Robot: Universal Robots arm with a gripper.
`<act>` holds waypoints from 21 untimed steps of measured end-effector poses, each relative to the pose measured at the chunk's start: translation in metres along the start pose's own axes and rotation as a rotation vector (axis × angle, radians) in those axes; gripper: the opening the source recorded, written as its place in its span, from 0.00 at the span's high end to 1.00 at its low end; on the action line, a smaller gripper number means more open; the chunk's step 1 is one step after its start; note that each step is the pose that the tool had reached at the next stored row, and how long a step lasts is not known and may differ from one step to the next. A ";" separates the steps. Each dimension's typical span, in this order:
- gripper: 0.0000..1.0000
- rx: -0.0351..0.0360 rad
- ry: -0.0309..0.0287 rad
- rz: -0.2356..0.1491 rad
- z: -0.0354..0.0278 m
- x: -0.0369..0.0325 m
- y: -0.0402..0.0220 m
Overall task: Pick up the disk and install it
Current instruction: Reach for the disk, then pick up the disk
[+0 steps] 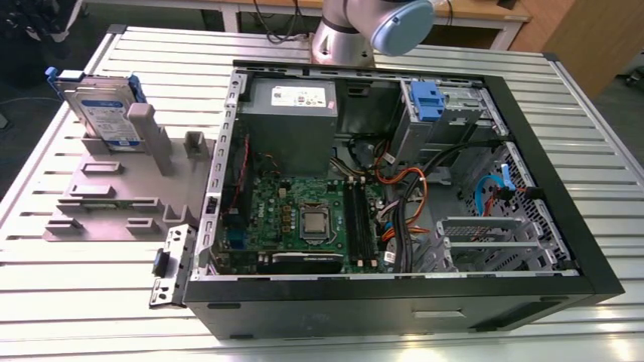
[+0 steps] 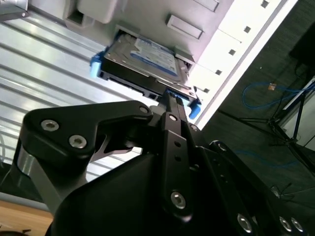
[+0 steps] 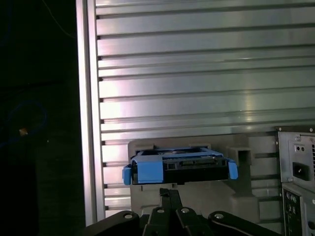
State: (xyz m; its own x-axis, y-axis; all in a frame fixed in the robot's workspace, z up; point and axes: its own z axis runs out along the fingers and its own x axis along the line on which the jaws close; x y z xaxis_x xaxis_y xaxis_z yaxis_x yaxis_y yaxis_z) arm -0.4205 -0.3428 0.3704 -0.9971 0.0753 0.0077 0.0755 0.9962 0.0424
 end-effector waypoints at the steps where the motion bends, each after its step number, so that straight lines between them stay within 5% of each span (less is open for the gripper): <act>1: 0.89 0.0000 0.0000 0.000 0.0003 0.0032 0.0000; 4: 0.89 0.0001 0.0002 0.000 0.0007 0.0080 -0.0002; 21: 0.89 0.0001 0.0005 -0.009 0.0007 0.0090 -0.0003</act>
State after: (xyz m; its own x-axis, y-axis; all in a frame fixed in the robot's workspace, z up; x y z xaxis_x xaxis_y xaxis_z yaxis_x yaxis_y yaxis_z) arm -0.4294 -0.3424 0.3697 -0.9978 0.0664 0.0078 0.0667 0.9969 0.0424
